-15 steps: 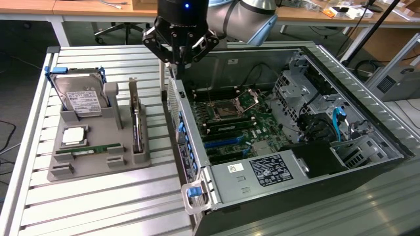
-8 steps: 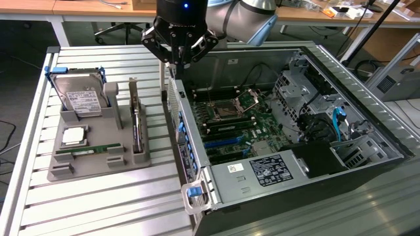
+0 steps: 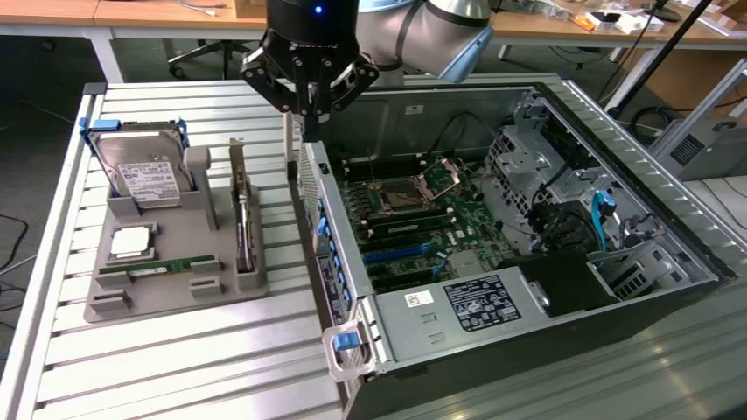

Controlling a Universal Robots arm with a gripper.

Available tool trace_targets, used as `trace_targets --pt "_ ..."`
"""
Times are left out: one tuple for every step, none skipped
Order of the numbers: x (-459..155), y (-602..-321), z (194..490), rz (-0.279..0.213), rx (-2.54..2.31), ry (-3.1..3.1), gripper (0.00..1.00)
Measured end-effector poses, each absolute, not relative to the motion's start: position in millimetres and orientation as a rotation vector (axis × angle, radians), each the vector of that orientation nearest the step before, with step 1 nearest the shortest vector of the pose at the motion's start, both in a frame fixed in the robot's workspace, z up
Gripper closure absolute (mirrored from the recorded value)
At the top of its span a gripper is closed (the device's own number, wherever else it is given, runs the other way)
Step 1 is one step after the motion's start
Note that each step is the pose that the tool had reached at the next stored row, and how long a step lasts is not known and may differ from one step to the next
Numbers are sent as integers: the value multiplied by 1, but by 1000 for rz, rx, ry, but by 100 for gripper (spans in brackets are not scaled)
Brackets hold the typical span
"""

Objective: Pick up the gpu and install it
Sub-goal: 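Reach for the gpu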

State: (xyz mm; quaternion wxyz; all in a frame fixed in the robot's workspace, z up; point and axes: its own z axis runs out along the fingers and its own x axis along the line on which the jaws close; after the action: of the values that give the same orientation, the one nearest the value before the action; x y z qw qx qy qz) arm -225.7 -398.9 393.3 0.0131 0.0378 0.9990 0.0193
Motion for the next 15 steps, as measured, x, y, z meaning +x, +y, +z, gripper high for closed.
trace_targets --pt "-226 -399 393 60 118 3112 89" --pt "-227 -399 393 60 118 3112 89" --pt "-229 -399 393 60 118 3112 89" --pt "-231 -399 393 60 118 3112 89" --pt "-232 -399 393 60 118 3112 89" --pt "-234 -399 393 60 118 3112 89" --pt "-234 -399 393 60 118 3113 89" --pt "-235 -399 393 60 118 3112 89" --pt "-235 -399 393 60 118 3112 89" --pt "-236 -399 393 60 118 3113 89" --pt "-236 -399 393 60 118 3112 89" --pt "-237 -399 393 60 118 3112 89" --pt "-238 -399 393 60 118 3112 89" --pt "-238 -399 393 60 118 3112 89" --pt "-239 -399 393 60 118 3112 89"
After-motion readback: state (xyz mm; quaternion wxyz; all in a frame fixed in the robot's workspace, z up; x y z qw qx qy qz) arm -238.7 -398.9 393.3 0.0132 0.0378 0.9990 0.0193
